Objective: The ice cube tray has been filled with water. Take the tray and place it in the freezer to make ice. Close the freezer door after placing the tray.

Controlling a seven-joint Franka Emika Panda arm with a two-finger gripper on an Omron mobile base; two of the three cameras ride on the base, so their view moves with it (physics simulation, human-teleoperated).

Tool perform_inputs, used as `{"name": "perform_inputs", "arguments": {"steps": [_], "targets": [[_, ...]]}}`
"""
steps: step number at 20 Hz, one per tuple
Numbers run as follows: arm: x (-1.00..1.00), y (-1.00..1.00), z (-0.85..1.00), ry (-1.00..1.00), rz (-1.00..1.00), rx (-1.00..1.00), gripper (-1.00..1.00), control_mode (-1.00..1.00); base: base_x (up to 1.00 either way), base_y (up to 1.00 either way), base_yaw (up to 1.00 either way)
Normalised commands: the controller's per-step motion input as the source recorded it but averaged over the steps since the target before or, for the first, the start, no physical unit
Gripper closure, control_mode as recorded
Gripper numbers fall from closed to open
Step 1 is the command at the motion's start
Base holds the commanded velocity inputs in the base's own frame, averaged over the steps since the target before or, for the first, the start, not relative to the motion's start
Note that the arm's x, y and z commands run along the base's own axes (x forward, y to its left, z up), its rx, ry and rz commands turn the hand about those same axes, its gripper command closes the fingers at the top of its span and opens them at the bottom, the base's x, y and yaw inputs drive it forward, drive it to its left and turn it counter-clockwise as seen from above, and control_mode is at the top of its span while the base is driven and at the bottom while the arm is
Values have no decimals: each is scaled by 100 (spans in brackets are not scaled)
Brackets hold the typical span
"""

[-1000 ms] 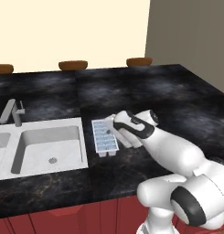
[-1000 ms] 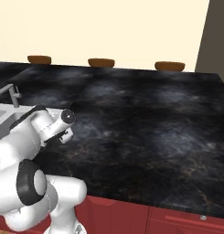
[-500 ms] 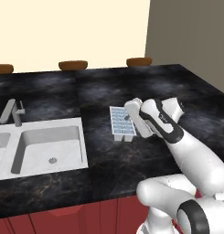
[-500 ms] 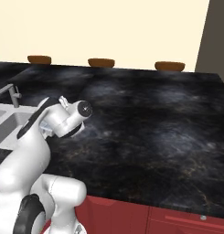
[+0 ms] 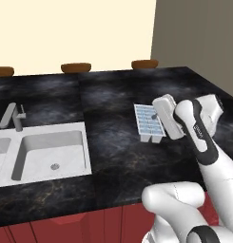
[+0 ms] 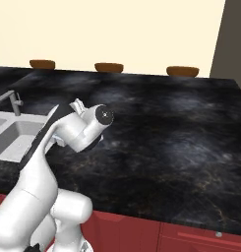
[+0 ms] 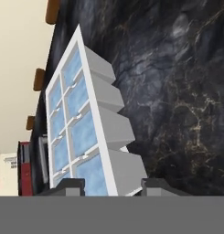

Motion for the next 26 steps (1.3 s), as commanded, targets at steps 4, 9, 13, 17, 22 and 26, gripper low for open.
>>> {"name": "perform_inputs", "arguments": {"steps": [4, 9, 13, 17, 22, 26], "targets": [[-49, -52, 41, 0, -1, 0, 100, -100, 0, 0, 0], [-50, -5, 27, 0, 0, 0, 100, -100, 0, 0, 0], [-42, 0, 6, 0, 0, 0, 100, -100, 0, 0, 0], [-51, 1, 0, 0, 0, 0, 100, -100, 0, 0, 0], [-54, 10, 0, 4, 0, 0, 100, -100, 0, 0, 0], [-15, 26, 0, 4, 7, 0, 100, -100, 0, 0, 0]]}}
